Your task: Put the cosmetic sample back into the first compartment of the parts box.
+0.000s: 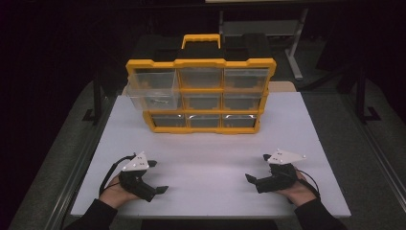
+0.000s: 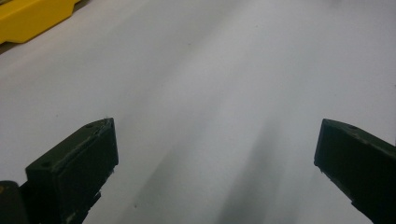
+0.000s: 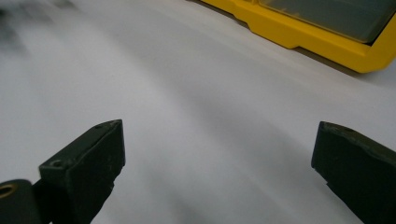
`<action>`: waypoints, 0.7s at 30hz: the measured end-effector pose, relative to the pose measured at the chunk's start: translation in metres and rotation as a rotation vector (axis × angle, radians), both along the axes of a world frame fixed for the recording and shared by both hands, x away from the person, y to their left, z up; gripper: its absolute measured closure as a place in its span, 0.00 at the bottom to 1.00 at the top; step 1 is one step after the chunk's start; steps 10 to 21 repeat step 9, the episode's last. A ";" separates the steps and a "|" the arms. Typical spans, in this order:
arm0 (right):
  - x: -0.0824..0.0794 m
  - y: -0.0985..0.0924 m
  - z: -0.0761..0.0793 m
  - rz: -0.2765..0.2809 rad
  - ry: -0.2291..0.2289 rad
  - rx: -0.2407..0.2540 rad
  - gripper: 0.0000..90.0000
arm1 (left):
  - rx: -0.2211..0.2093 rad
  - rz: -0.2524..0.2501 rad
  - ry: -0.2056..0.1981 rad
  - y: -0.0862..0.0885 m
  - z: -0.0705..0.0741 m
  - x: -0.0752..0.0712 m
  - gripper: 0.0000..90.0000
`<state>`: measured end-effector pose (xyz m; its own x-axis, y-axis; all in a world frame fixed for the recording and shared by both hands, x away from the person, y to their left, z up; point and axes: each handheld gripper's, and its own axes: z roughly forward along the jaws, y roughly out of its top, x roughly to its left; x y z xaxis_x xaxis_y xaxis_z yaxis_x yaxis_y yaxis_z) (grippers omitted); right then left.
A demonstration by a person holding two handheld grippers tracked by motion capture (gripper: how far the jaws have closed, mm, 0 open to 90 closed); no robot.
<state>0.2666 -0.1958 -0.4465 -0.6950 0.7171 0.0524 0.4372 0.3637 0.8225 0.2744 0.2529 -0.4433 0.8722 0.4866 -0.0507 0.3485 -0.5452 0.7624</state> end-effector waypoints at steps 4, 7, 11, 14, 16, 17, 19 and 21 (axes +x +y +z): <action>-0.004 -0.003 -0.002 -0.008 -0.002 -0.007 0.02 | 0.006 0.001 0.002 0.001 -0.001 -0.001 0.00; -0.004 -0.005 -0.004 -0.014 -0.003 -0.022 0.02 | 0.009 0.004 0.003 0.001 -0.001 0.000 0.00; -0.003 -0.005 -0.004 -0.016 -0.006 -0.027 0.02 | 0.013 0.007 0.003 0.001 -0.002 0.000 0.00; -0.003 -0.005 -0.004 -0.016 -0.006 -0.027 0.02 | 0.013 0.007 0.003 0.001 -0.002 0.000 0.00; -0.003 -0.005 -0.004 -0.016 -0.006 -0.027 0.02 | 0.013 0.007 0.003 0.001 -0.002 0.000 0.00; -0.003 -0.005 -0.004 -0.016 -0.006 -0.027 0.02 | 0.013 0.007 0.003 0.001 -0.002 0.000 0.00; -0.003 -0.005 -0.004 -0.016 -0.006 -0.027 0.02 | 0.013 0.007 0.003 0.001 -0.002 0.000 0.00; -0.003 -0.005 -0.004 -0.016 -0.006 -0.027 0.02 | 0.013 0.007 0.003 0.001 -0.002 0.000 0.00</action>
